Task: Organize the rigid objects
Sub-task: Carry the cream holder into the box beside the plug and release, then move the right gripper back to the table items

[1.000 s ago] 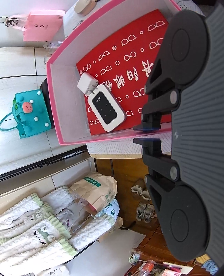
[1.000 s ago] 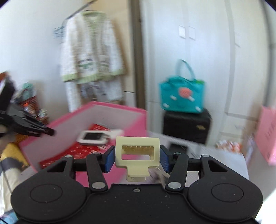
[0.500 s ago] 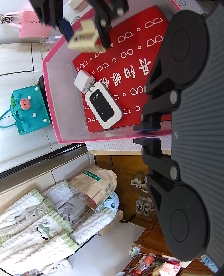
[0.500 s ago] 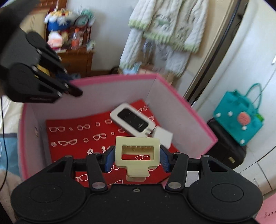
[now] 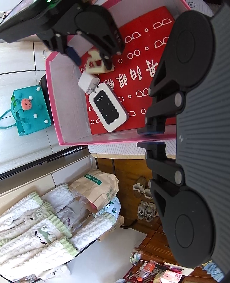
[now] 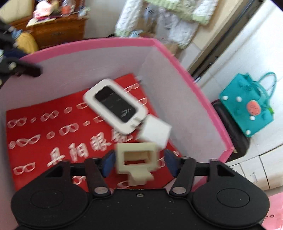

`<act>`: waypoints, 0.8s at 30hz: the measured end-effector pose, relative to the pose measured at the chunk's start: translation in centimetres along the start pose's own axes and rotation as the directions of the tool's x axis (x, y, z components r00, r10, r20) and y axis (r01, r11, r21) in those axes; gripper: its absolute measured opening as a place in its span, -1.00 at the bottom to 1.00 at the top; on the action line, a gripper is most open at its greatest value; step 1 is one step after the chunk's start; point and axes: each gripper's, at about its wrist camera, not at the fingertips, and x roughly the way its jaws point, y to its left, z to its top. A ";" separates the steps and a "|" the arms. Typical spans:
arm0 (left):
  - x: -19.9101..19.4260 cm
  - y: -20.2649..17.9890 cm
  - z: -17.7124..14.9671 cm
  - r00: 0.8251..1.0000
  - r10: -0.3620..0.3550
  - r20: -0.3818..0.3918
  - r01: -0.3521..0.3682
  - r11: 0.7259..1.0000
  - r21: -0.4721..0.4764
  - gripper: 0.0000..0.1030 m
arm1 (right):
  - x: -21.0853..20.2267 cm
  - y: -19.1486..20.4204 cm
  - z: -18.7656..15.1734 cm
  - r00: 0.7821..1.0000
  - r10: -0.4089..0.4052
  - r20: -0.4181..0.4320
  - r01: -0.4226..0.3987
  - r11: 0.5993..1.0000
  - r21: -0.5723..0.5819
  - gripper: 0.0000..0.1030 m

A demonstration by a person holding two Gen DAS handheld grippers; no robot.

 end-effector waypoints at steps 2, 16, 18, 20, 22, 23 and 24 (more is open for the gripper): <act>-0.2 0.0 0.0 1.000 0.003 0.003 -0.003 1.000 -0.001 -0.86 | -1.1 -0.4 -0.5 0.999 -0.008 0.047 0.007 0.999 0.035 0.37; -0.5 0.5 -0.3 1.000 -0.008 0.009 0.009 0.997 -0.073 -0.87 | -12.7 -3.4 -10.7 0.906 -0.089 0.414 -0.090 0.915 0.394 0.44; -0.5 0.6 -0.4 1.000 -0.014 0.009 0.015 0.997 -0.080 -0.89 | -13.1 -3.8 -13.0 0.929 -0.114 0.352 -0.066 0.885 0.462 0.45; -0.6 0.5 -0.4 1.000 -0.013 0.006 0.013 0.996 -0.091 -0.89 | -13.7 -4.4 -15.2 0.931 -0.182 0.316 -0.016 0.845 0.534 0.45; -0.6 0.3 -0.5 1.000 -0.005 0.008 0.006 0.996 -0.087 -0.89 | -14.2 -4.8 -17.1 0.938 -0.212 0.274 0.008 0.803 0.596 0.45; -0.6 0.2 -0.5 1.000 -0.002 0.010 0.003 0.996 -0.088 -0.89 | -14.2 -4.6 -17.9 0.941 -0.204 0.271 -0.003 0.793 0.610 0.45; -0.6 0.2 -0.4 1.000 0.000 0.012 0.001 0.996 -0.094 -0.89 | -14.3 -4.3 -18.6 0.942 -0.189 0.277 -0.022 0.789 0.613 0.45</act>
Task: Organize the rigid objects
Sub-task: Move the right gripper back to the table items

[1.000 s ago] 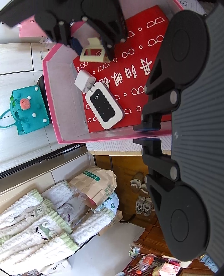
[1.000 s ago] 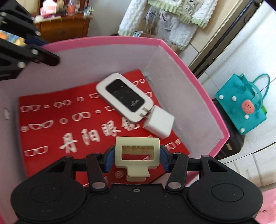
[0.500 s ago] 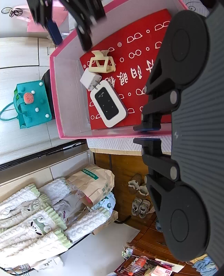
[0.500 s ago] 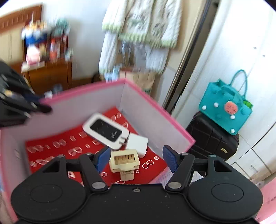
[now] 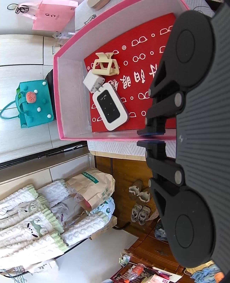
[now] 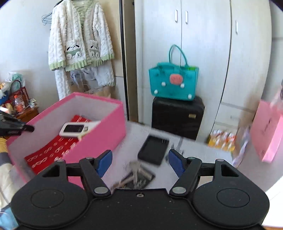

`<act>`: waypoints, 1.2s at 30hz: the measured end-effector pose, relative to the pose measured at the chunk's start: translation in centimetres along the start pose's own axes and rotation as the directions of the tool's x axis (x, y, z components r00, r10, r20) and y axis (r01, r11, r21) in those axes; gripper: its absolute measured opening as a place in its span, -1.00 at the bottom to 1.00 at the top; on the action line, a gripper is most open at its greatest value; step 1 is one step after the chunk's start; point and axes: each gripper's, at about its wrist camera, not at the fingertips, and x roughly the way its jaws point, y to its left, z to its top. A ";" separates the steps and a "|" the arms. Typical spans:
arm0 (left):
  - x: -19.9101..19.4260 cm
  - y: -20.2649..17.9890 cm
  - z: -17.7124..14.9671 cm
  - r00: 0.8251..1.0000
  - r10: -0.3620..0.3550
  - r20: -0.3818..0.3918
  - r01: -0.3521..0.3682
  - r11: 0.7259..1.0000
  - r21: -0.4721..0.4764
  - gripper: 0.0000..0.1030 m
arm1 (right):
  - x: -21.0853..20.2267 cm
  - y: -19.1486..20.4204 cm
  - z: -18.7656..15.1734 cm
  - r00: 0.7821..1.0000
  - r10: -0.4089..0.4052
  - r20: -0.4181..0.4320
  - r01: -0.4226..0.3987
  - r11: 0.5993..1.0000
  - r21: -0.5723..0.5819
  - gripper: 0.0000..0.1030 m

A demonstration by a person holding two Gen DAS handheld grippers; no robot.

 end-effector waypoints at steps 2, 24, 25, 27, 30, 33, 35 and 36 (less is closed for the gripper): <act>0.1 0.0 0.1 1.000 0.003 0.002 -0.003 1.000 -0.013 -0.89 | -0.3 0.2 -1.5 1.000 0.021 -0.005 -0.021 1.000 0.004 0.44; 0.3 -0.6 0.1 1.000 0.026 0.008 -0.026 1.000 -0.004 -0.89 | 3.6 3.8 -9.4 0.984 -0.071 -0.163 0.081 0.995 0.059 -0.08; 0.3 -0.6 0.1 1.000 0.025 0.007 -0.025 1.000 -0.004 -0.89 | 3.6 3.8 -9.4 0.982 -0.081 -0.170 0.091 0.994 0.055 -0.02; 0.0 -0.8 0.1 0.999 0.028 0.017 -0.029 0.999 0.027 -0.90 | 3.5 3.5 -9.5 0.980 -0.087 -0.180 0.102 0.992 0.078 0.15; -0.6 -1.1 -0.2 0.999 0.036 0.041 -0.038 0.998 0.056 -0.90 | 3.6 3.1 -9.8 0.981 -0.055 -0.188 0.079 0.989 0.123 0.28; -0.6 -0.8 -0.3 0.999 0.026 0.032 -0.028 0.998 0.049 -0.90 | 4.0 3.6 -10.1 0.981 -0.062 -0.186 0.081 0.992 0.097 0.35; -0.7 -0.6 -0.3 0.999 0.020 0.029 -0.021 0.999 0.045 -0.90 | 4.7 3.7 -10.1 0.977 -0.074 -0.200 0.092 0.993 0.080 0.38; -0.7 -0.5 -0.3 0.999 0.017 0.029 -0.018 0.999 0.046 -0.90 | 5.1 3.8 -10.0 0.975 -0.083 -0.204 0.100 0.992 0.073 0.39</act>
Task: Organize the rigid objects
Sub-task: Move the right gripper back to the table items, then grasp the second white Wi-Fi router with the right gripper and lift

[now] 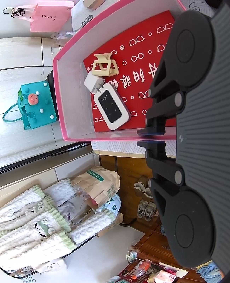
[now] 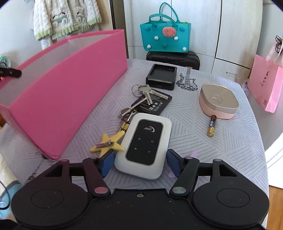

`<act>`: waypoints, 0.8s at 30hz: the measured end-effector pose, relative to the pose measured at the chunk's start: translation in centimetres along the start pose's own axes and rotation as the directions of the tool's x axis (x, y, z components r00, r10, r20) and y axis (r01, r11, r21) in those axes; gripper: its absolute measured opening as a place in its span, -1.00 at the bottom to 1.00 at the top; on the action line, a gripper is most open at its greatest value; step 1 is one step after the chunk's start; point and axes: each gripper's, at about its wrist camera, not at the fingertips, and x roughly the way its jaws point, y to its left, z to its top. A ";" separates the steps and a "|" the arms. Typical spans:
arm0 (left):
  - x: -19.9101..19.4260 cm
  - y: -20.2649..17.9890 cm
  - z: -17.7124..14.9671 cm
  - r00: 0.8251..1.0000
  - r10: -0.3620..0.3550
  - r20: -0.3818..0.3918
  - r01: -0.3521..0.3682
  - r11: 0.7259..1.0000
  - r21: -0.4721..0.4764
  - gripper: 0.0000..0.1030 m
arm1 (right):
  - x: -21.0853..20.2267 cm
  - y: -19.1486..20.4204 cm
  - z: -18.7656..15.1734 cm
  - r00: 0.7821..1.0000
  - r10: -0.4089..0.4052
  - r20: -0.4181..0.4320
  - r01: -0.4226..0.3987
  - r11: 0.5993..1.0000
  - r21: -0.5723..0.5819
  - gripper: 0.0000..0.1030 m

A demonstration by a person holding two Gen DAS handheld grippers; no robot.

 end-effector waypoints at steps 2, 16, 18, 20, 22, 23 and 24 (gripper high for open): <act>0.0 0.1 0.0 1.000 -0.005 0.001 0.005 1.000 -0.004 -0.90 | 0.4 -0.1 0.3 1.000 -0.007 0.020 0.007 1.000 0.003 0.39; 0.6 0.4 -0.2 1.000 -0.023 -0.015 0.023 1.000 -0.012 -0.90 | 1.0 -0.7 1.1 1.000 0.008 0.020 -0.008 1.000 -0.008 0.28; 0.6 0.4 -0.2 1.000 -0.019 -0.016 0.019 1.000 -0.011 -0.90 | 1.0 -0.8 1.1 1.000 0.012 0.026 -0.012 1.000 0.001 0.28; 0.6 0.5 -0.2 1.000 -0.024 -0.018 0.024 1.000 -0.016 -0.90 | 0.8 -0.7 1.1 0.999 0.016 0.034 -0.015 1.000 -0.015 0.27; 0.6 0.4 -0.2 1.000 -0.025 -0.017 0.025 1.000 -0.011 -0.90 | 0.1 -0.4 1.3 0.998 0.014 0.061 -0.011 0.999 -0.044 0.27; 0.6 0.3 -0.2 1.000 -0.024 -0.017 0.024 1.000 -0.009 -0.90 | -0.4 -0.3 1.5 0.997 0.016 0.078 -0.011 0.998 -0.057 0.27; 0.6 0.3 -0.1 1.000 -0.025 -0.017 0.025 1.000 -0.008 -0.90 | -0.9 -0.3 1.8 0.996 0.015 0.090 -0.009 0.998 -0.066 0.27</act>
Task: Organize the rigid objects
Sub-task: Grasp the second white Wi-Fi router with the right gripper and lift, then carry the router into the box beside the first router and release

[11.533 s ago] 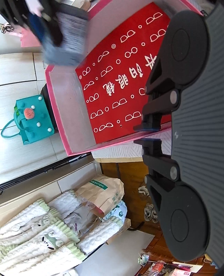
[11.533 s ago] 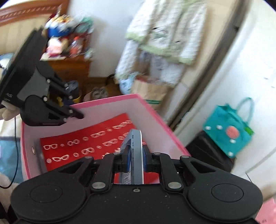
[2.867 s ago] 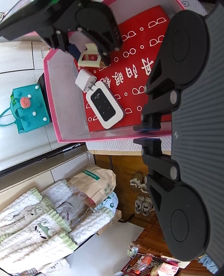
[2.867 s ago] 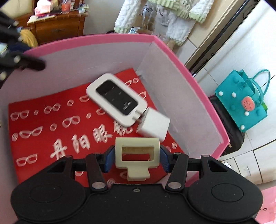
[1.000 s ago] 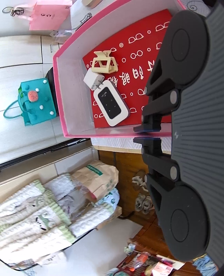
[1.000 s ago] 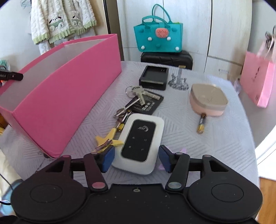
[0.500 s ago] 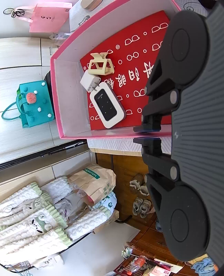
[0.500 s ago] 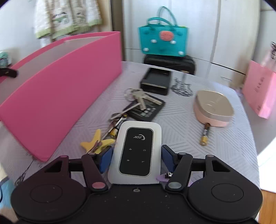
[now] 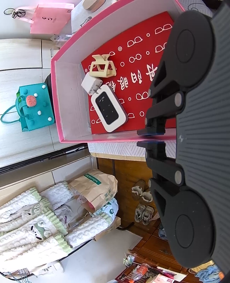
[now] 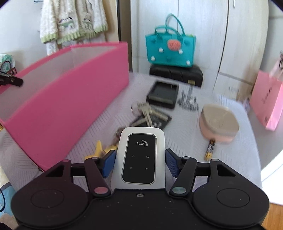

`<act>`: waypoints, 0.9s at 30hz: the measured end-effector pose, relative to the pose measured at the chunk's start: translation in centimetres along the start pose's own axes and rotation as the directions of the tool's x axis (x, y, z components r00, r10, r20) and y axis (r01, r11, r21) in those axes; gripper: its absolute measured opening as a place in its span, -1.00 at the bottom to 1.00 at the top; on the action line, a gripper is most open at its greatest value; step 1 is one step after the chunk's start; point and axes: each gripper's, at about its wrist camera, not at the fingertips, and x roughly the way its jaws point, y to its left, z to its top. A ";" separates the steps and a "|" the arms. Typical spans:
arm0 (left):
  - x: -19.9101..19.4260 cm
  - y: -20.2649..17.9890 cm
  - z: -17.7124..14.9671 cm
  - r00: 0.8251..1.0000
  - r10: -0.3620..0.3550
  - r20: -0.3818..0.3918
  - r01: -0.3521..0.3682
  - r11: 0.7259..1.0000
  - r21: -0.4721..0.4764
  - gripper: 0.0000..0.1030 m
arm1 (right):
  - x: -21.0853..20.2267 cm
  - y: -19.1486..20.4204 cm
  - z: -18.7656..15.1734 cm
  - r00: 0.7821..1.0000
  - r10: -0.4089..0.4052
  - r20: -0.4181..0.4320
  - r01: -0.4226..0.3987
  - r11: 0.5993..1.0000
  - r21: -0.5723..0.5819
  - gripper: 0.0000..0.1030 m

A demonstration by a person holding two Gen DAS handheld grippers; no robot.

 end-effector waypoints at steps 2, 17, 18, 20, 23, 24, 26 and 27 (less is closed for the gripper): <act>0.0 0.0 0.0 1.000 -0.003 -0.001 0.003 1.000 -0.001 -0.90 | -0.8 0.1 0.6 1.000 -0.005 0.026 0.006 1.000 -0.021 0.27; -0.1 0.1 -0.1 1.000 -0.023 -0.002 0.023 0.999 0.024 -0.90 | -5.5 1.9 8.1 0.959 0.215 0.185 -0.185 0.969 -0.165 0.28; -0.1 0.1 -0.1 1.000 -0.024 -0.002 0.024 0.999 0.031 -0.90 | -5.6 2.4 8.8 0.950 0.250 0.185 -0.215 0.958 -0.190 0.28; -0.1 0.1 -0.1 1.000 -0.030 -0.004 0.030 0.999 0.041 -0.90 | -5.4 3.8 10.2 0.936 0.308 0.168 -0.260 0.931 -0.258 0.28; -0.1 0.3 -0.1 0.999 -0.043 -0.001 0.043 0.998 0.048 -0.90 | -3.9 6.2 11.8 0.920 0.376 0.108 -0.319 0.881 -0.351 0.28; -0.1 0.4 0.0 0.999 -0.046 -0.003 0.046 0.998 0.047 -0.90 | -3.1 7.0 12.3 0.916 0.393 0.079 -0.337 0.861 -0.380 0.28; -0.1 0.5 0.1 0.999 -0.050 -0.009 0.051 0.998 0.043 -0.90 | -1.4 9.0 13.1 0.909 0.416 0.012 -0.369 0.817 -0.443 0.28; -0.1 0.6 0.1 0.998 -0.054 -0.009 0.055 0.998 0.035 -0.91 | -0.4 9.9 13.6 0.907 0.421 -0.021 -0.380 0.797 -0.470 0.27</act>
